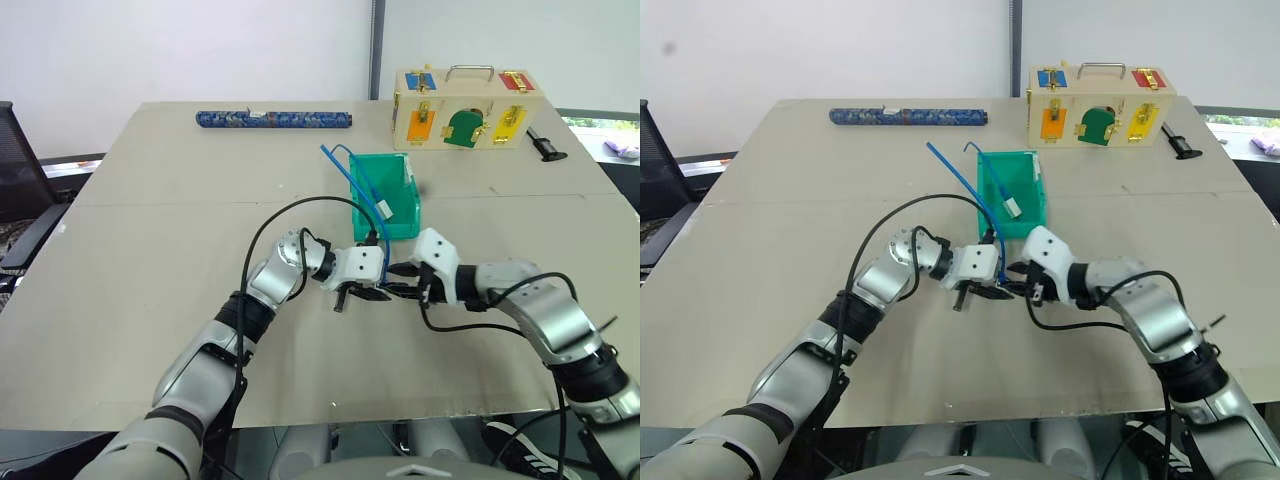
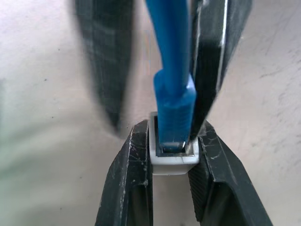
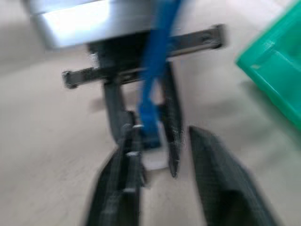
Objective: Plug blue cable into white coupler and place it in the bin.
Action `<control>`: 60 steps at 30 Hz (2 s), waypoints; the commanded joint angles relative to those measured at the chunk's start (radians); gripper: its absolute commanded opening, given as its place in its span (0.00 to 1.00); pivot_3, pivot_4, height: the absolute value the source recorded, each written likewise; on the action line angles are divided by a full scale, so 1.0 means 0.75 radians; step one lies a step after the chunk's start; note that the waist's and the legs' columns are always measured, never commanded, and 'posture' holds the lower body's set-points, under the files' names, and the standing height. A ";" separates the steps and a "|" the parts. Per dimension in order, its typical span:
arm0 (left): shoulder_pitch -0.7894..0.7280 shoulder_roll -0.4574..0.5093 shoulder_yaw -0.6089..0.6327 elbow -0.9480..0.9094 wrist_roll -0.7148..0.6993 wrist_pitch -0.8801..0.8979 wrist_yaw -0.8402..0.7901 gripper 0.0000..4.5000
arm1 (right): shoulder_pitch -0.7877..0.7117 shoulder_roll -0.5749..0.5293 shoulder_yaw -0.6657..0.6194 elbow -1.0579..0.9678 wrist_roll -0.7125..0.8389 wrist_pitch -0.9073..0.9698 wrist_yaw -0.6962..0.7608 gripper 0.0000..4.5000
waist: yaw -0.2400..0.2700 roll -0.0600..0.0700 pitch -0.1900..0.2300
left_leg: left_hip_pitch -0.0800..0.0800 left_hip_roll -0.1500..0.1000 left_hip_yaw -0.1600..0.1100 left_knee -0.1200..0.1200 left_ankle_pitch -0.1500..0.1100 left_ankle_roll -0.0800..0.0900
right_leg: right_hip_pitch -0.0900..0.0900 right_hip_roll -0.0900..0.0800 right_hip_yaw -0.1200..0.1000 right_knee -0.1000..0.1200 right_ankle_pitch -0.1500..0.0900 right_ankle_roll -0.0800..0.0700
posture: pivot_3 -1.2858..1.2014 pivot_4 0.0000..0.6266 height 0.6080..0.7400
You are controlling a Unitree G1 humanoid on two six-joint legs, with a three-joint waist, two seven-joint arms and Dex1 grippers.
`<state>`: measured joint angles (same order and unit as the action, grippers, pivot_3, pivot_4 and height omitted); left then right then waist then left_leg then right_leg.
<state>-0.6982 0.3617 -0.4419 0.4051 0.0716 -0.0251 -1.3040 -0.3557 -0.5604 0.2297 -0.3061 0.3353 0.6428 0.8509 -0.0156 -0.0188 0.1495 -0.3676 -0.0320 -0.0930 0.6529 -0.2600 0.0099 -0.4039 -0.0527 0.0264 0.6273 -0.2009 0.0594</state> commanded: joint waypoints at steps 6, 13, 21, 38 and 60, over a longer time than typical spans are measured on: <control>0.078 0.053 0.066 -0.246 -0.107 0.257 0.006 0.09 | 0.275 0.040 -0.481 -0.529 0.316 0.005 -0.184 0.72 | 0.003 0.001 0.000 | -0.016 -0.001 -0.008 0.001 0.000 0.000 | -0.013 -0.001 -0.002 0.000 0.000 0.000 | 0.52 0.24 1.00; -0.086 -0.059 0.357 -0.474 -0.450 1.102 0.233 0.09 | 0.677 0.002 -0.585 -0.755 0.038 -0.115 -0.412 0.72 | 0.013 0.000 0.002 | -0.018 -0.002 -0.008 0.004 0.000 0.000 | -0.012 -0.001 -0.007 0.000 -0.003 0.005 | 0.52 0.24 1.00; -0.643 -0.277 0.620 0.170 -0.413 1.278 0.810 0.09 | 0.926 0.085 -0.603 -0.826 -0.057 -0.180 -0.534 0.72 | -0.006 0.000 0.002 | -0.015 -0.004 -0.007 0.007 0.000 0.000 | -0.008 0.000 -0.008 0.000 -0.004 0.007 | 0.52 0.24 1.00; -0.725 -0.125 0.649 0.104 -0.593 1.702 0.752 0.87 | 0.997 0.109 -0.627 -0.781 -0.053 -0.319 -0.514 0.73 | -0.009 0.000 0.009 | -0.016 -0.004 -0.004 0.001 0.000 -0.001 | -0.013 -0.001 -0.003 0.000 -0.004 0.006 | 0.52 0.24 1.00; 0.731 0.287 0.893 -0.996 -0.767 0.795 0.414 0.87 | 0.924 -0.047 -0.823 -0.594 0.122 -0.379 -0.272 0.73 | 0.024 0.002 0.008 | -0.013 0.001 0.005 0.000 0.000 -0.001 | -0.013 -0.003 0.004 -0.001 -0.003 -0.005 | 0.52 0.24 1.00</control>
<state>-0.1721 0.5608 0.1953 -0.2895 -0.4826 0.6170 -0.9755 0.3257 -0.5842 -0.3406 -0.7554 0.4072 0.3855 0.6226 0.0022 -0.0177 0.1557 -0.3774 -0.0309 -0.0892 0.6530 -0.2601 0.0092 -0.4133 -0.0551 0.0295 0.6262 -0.2033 0.0556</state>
